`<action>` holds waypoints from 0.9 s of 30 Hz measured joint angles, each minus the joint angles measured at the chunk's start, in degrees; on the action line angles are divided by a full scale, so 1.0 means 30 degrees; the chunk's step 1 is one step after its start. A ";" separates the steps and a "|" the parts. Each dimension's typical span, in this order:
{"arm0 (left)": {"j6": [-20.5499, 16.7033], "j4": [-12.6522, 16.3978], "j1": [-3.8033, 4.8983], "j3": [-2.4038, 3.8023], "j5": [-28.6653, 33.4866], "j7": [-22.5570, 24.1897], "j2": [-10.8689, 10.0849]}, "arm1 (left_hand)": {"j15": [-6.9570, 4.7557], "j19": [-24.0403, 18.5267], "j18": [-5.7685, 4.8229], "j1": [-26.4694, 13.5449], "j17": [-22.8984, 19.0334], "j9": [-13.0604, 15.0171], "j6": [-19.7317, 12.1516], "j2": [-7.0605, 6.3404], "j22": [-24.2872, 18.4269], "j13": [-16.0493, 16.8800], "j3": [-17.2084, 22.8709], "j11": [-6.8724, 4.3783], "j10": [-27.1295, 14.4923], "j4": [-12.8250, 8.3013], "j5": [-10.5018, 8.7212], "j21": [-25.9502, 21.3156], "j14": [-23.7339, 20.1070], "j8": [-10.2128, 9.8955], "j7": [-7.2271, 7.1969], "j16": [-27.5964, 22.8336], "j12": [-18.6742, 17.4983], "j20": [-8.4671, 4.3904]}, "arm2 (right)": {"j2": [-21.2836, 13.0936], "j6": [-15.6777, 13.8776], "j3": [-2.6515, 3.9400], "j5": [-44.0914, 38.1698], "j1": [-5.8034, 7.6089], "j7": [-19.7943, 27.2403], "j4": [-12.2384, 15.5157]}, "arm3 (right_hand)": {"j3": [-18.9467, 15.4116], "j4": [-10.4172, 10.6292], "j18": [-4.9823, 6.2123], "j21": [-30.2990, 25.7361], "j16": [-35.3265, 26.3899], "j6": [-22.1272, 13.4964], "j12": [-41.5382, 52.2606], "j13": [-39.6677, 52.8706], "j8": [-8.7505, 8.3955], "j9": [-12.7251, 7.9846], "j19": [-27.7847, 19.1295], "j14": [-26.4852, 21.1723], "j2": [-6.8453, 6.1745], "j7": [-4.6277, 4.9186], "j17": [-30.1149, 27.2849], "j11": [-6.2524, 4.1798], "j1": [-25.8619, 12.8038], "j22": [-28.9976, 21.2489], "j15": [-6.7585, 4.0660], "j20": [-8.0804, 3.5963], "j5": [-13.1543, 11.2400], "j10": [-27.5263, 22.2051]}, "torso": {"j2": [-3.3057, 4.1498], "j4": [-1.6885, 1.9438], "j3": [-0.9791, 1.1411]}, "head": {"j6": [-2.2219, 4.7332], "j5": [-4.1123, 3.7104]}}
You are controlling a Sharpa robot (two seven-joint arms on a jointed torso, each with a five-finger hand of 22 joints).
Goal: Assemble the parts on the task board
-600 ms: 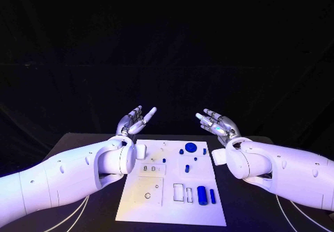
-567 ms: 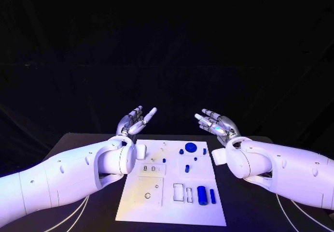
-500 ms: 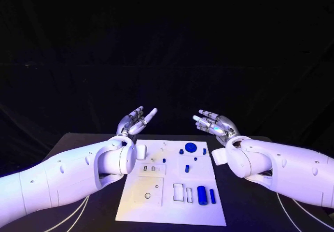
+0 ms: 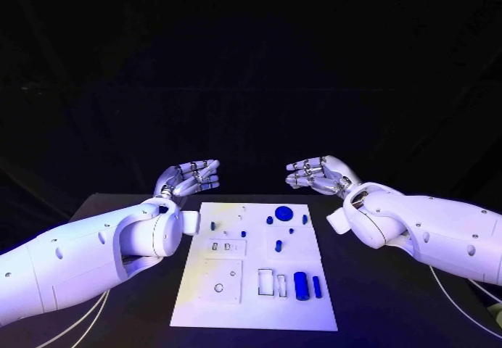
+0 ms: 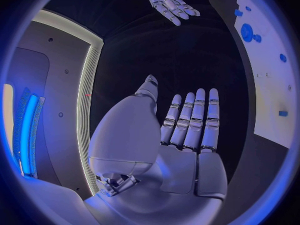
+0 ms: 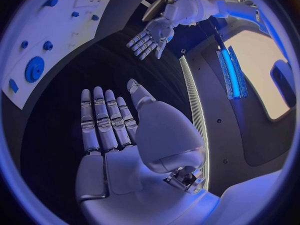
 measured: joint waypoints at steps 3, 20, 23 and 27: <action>0.0443 0.0413 0.0166 0.0009 -0.0234 -0.0085 -0.0370 | -0.0282 0.0986 0.0003 0.0389 0.0202 0.0000 0.1003 0.0193 0.0105 0.0001 -0.0019 -0.0192 0.1275 -0.0320 0.0000 0.0415 0.1323 0.0105 0.0246 0.0200 0.0072 -0.0143 | -0.0002 -0.0003 -0.0006 -0.1743 0.0195 -0.0366 -0.0035 | 0.0300 -0.0409 0.0001 0.0453 0.0026 0.0877 0.0000 0.0000 0.0000 0.0000 0.0787 0.1107 -0.0027 0.0229 0.0088 -0.0235 0.0026 0.0146 -0.0292 -0.0213 0.0000 0.0924 | 0.0220 0.0031 -0.0026 | 0.0007 -0.0090; 0.1690 0.3903 0.0803 0.0238 -0.1094 -0.0485 -0.2465 | -0.0932 0.3474 0.0291 0.1166 0.0715 -0.0258 0.3026 0.0565 0.0258 -0.0164 -0.0335 -0.0688 0.3837 -0.1195 -0.0001 0.1352 0.4202 0.0178 0.0104 0.0305 -0.0085 -0.0840 | 0.0220 0.0765 0.0070 -1.1413 0.1301 -0.4244 -0.0417 | 0.1512 -0.2092 0.0291 0.4833 0.1764 0.3845 -0.0726 0.0278 -0.0081 0.0103 0.5598 0.7878 -0.1208 -0.0510 0.2199 -0.1530 -0.0813 0.2307 -0.2302 -0.2303 0.0705 0.4304 | 0.1870 0.0396 -0.0266 | 0.0405 -0.0619; 0.1778 0.4398 0.0879 0.0281 -0.1132 -0.0495 -0.2658 | -0.0932 0.3473 0.0293 0.1166 0.0733 -0.0261 0.3026 0.0565 0.0257 -0.0165 -0.0355 -0.0689 0.3836 -0.1216 -0.0002 0.1352 0.4202 0.0178 0.0104 0.0305 -0.0119 -0.0840 | 0.0425 0.1022 0.0071 -1.3092 0.1331 -0.5029 -0.0442 | 0.1413 -0.2205 0.0293 0.7192 0.3743 0.4311 -0.0686 0.0524 -0.0303 0.0138 0.7183 0.9425 -0.1712 -0.0837 0.4181 -0.1874 -0.1316 0.3772 -0.2886 -0.3002 0.0906 0.3896 | 0.2208 0.0489 -0.0328 | 0.0524 -0.0698; 0.1851 0.4870 0.0924 0.0327 -0.1141 -0.0513 -0.2838 | -0.0932 0.3473 0.0292 0.1166 0.0734 -0.0308 0.3026 0.0565 0.0256 -0.0188 -0.0407 -0.0689 0.3836 -0.1268 -0.0002 0.1351 0.4201 0.0099 0.0104 0.0249 -0.0240 -0.0840 | 0.0648 0.1337 0.0067 -1.4890 0.1367 -0.5825 -0.0525 | 0.1412 -0.2206 0.0292 1.0105 0.7190 0.4423 -0.0037 0.0948 -0.0391 0.0163 0.8306 0.9716 -0.1783 -0.0951 0.6802 -0.2081 -0.1388 0.6475 -0.3061 -0.3304 0.0965 0.3126 | 0.2637 0.0591 -0.0410 | 0.0688 -0.0802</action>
